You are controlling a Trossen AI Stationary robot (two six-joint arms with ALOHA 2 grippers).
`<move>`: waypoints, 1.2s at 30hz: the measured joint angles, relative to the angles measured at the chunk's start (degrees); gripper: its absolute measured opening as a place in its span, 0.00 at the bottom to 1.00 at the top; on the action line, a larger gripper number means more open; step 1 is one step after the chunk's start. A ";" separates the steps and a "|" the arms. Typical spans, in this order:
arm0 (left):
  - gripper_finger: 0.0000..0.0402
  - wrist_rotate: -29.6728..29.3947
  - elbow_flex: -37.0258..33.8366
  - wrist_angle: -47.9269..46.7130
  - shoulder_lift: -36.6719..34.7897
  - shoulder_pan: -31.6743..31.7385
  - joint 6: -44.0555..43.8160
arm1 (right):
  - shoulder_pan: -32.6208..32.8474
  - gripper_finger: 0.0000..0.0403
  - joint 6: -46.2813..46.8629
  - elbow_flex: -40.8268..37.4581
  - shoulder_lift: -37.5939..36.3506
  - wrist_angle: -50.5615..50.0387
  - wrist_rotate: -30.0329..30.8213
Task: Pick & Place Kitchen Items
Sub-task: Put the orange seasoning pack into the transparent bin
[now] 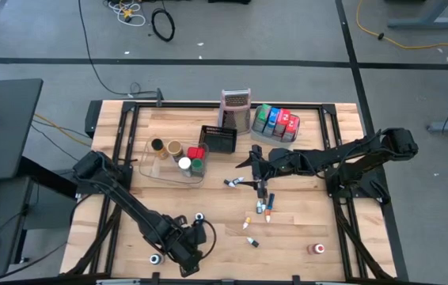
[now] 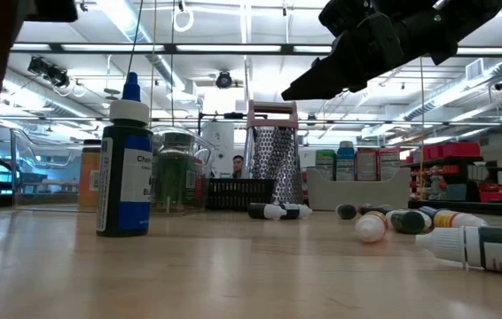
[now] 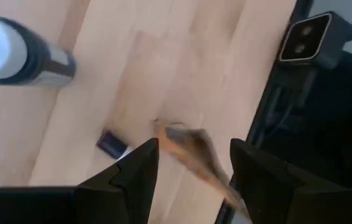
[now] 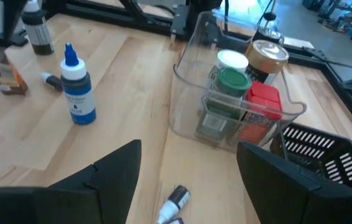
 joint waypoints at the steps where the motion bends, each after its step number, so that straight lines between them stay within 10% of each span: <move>1: 0.52 0.30 0.04 0.39 0.18 0.18 0.02 | 0.00 0.68 0.00 0.04 0.00 -0.28 0.00; 8: 0.45 1.86 0.00 -4.10 0.30 1.00 1.68 | 0.00 0.68 0.00 0.02 0.00 -0.34 -0.02; 17: 0.03 7.40 0.81 -6.12 0.28 3.76 -0.65 | 0.00 0.68 -0.02 0.02 0.00 -0.02 0.00; 31: 0.01 -5.45 19.46 -43.04 0.17 4.91 6.09 | 0.00 0.68 -0.02 0.02 0.00 0.17 0.00; 36: 0.01 -10.91 20.06 -41.68 -2.31 6.45 15.46 | 0.00 0.68 -0.02 0.02 0.00 0.18 0.00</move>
